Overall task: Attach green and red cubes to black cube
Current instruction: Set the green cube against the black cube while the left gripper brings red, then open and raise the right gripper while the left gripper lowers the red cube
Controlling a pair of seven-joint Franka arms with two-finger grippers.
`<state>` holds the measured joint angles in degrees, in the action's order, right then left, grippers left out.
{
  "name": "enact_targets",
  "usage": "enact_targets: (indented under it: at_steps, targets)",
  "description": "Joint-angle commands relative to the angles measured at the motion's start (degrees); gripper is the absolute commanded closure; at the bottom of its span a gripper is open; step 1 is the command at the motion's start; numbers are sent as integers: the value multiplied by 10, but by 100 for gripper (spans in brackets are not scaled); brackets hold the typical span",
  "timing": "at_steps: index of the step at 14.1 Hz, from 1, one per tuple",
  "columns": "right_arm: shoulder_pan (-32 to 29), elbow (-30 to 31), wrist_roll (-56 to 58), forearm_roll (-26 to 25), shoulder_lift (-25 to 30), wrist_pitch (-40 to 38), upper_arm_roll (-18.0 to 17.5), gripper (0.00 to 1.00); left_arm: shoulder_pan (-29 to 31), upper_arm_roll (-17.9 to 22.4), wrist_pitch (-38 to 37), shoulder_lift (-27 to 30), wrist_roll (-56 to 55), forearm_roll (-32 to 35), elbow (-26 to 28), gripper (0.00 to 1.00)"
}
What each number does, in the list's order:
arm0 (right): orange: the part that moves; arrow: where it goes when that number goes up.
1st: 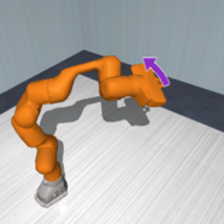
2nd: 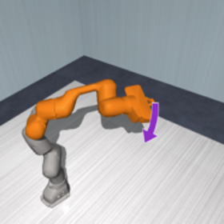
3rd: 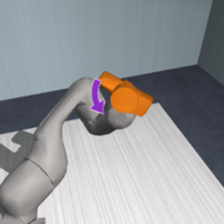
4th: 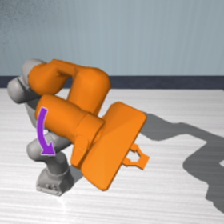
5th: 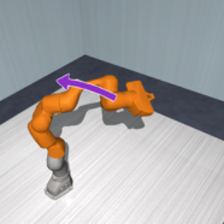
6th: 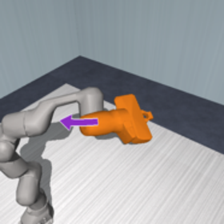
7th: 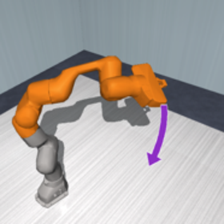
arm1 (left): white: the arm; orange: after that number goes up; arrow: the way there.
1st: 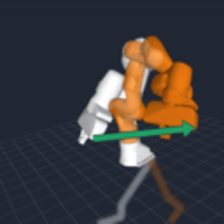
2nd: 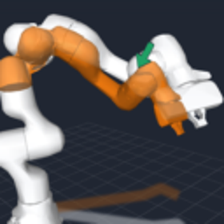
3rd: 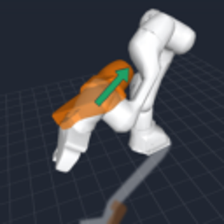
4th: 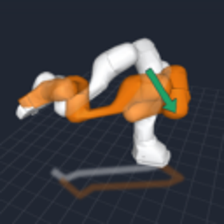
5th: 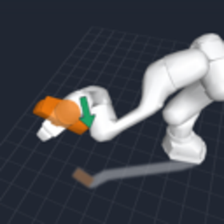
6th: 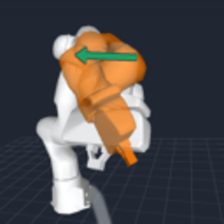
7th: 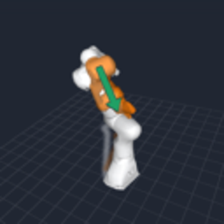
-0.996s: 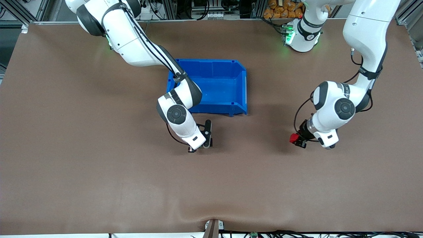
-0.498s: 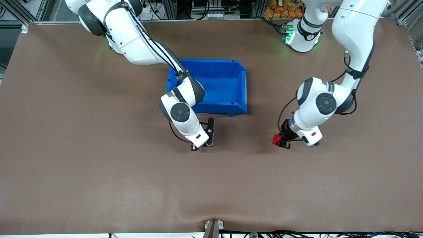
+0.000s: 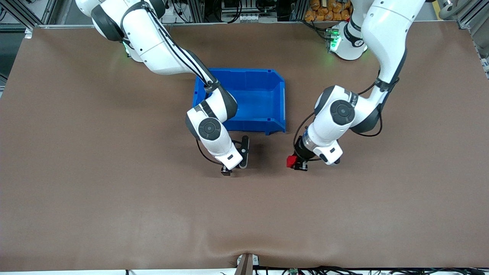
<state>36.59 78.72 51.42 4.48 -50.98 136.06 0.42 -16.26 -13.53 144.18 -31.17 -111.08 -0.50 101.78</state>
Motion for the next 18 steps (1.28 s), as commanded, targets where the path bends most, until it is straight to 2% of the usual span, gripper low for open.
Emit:
enact_targets:
  at_steps: [1,3,6,9,15,18]
  targets:
    - [-1,-11,-7,8,3,-9,4,0,-24,4,-2,-50,-36,-5,-61,100]
    - [-3,-1,-18,9,24,-25,5,0,-38,7,-2,-67,-69,-4,-84,100]
    - [-26,-1,-80,9,61,-111,7,0,-55,9,-1,-79,-86,-4,-91,100]
    - [-53,0,-143,9,99,-159,9,0,-70,10,-1,-108,-105,-3,-131,100]
    - [-200,46,-163,9,218,-259,7,0,-88,11,-5,-146,-107,-3,-172,100]
    - [-259,85,-156,18,287,-292,6,0,-107,23,-52,-168,-106,6,-204,100]
